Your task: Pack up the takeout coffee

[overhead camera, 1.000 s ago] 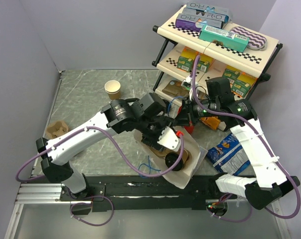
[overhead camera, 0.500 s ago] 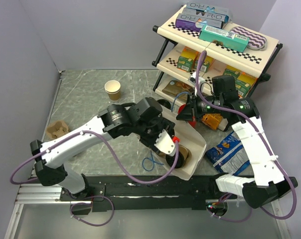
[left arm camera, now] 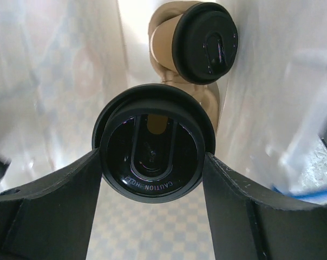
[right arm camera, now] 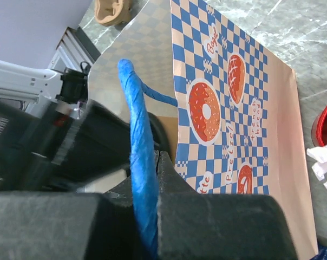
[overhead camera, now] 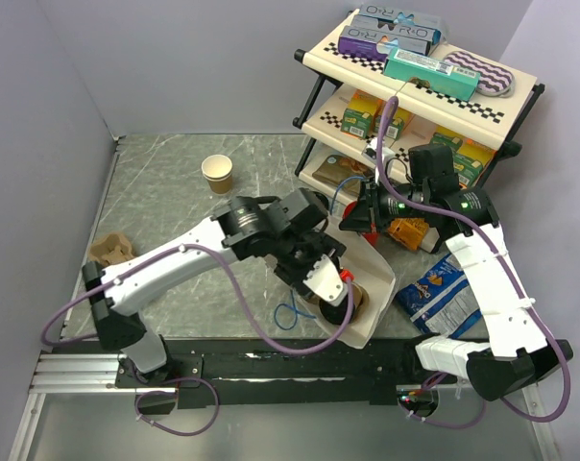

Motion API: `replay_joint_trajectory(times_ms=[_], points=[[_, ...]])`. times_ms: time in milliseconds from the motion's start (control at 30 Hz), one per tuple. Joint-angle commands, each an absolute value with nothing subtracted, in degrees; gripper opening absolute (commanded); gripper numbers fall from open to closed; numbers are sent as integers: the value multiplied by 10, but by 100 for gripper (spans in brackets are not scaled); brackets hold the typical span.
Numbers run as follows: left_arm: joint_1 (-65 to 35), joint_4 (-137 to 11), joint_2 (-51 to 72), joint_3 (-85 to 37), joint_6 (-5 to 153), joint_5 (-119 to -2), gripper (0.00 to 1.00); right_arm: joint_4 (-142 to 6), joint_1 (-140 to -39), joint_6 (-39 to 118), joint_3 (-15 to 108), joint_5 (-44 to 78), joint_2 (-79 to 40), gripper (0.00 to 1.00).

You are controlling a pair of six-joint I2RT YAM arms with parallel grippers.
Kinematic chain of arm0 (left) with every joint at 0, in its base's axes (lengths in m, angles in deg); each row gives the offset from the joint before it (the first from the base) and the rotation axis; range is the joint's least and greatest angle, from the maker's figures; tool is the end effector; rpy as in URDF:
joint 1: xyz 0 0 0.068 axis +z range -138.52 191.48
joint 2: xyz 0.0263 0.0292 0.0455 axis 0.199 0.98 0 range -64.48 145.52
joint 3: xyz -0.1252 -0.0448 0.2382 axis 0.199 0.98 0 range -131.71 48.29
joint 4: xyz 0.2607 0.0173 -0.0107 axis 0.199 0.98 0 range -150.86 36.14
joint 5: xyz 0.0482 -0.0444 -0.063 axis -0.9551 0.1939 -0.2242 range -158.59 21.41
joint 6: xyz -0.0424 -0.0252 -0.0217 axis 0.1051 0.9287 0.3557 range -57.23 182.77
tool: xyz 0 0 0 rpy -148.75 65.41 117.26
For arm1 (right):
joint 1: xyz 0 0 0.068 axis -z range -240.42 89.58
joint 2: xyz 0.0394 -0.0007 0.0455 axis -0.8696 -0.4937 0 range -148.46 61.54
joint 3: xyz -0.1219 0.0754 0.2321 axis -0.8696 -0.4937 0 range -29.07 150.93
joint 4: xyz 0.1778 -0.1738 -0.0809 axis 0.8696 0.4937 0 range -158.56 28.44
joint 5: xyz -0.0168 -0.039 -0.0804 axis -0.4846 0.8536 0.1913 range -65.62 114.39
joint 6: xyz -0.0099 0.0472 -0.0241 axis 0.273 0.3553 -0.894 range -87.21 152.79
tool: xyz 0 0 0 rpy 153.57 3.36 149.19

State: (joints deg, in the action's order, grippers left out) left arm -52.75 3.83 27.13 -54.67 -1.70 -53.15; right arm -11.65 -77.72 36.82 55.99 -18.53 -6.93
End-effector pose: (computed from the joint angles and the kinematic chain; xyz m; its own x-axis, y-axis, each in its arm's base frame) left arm 0.1307 -0.2927 0.3976 0.6953 0.5604 -0.4501 0.7187 -0.5329 0.4467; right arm 0.2002 0.0879 0.4218 -0.6664 -0.1536 -0.7296 -0.6683 0.5569 0.4932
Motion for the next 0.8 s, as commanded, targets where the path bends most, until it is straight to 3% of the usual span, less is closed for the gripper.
replay_joint_trajectory(times_ms=[0, 767], points=[[-526, 60, 312, -601, -43, -500, 1, -143, -774, 380, 566, -207, -59, 0], [-498, 111, 428, -649, -85, -558, 1, -131, -749, 367, 569, -288, -81, 0]])
